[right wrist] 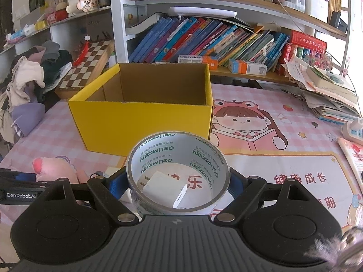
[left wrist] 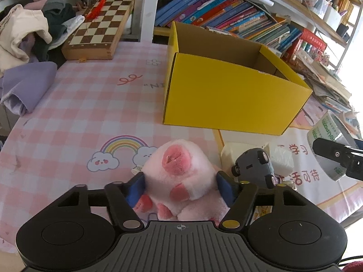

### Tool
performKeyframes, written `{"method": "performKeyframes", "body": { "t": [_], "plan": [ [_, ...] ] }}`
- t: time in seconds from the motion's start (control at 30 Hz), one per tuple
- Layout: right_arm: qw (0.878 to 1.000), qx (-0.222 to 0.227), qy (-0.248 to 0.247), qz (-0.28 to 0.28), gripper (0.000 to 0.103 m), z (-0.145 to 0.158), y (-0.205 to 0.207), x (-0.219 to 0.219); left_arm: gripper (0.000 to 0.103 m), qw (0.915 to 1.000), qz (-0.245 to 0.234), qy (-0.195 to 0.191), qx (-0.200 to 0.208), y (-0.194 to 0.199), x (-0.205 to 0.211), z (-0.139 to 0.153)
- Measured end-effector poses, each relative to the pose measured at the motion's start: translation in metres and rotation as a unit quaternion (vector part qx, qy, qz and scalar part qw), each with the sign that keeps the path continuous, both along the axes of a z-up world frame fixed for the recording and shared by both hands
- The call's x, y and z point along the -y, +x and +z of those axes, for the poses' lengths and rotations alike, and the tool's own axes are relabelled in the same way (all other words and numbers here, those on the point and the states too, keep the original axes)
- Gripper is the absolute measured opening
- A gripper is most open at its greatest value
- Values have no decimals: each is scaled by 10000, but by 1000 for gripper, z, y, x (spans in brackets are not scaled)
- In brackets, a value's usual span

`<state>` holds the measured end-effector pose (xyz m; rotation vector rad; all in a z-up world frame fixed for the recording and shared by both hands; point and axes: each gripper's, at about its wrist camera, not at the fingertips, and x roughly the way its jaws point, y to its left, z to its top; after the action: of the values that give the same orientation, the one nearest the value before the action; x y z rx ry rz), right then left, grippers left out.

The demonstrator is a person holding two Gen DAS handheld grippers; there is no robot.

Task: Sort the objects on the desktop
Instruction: 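Lift the pig with the left tool while the right tool carries the tape roll into the yellow box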

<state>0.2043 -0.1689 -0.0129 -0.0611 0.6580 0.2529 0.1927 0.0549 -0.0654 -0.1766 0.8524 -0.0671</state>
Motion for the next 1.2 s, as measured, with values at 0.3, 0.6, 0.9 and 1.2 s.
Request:
{"method": "performKeyframes", "body": {
  "t": [0.3,0.6,0.9,1.2],
  "plan": [
    [9999,54,79,-48,85,4,-3,-2,54,9985,164,93,510,-16,-12,24],
    [9998,198,25,62,85,9,-7,-8,54,9947,148,115,1014,-27,-15,50],
    [9985,493,-114,212,85,20,0,-8,54,9913,-84,226,1292,-22,-9,69],
    [9920,1007,-306,692,85,46,19,-9,55,9878,-357,281,1490,-1,1,89]
  ]
}}
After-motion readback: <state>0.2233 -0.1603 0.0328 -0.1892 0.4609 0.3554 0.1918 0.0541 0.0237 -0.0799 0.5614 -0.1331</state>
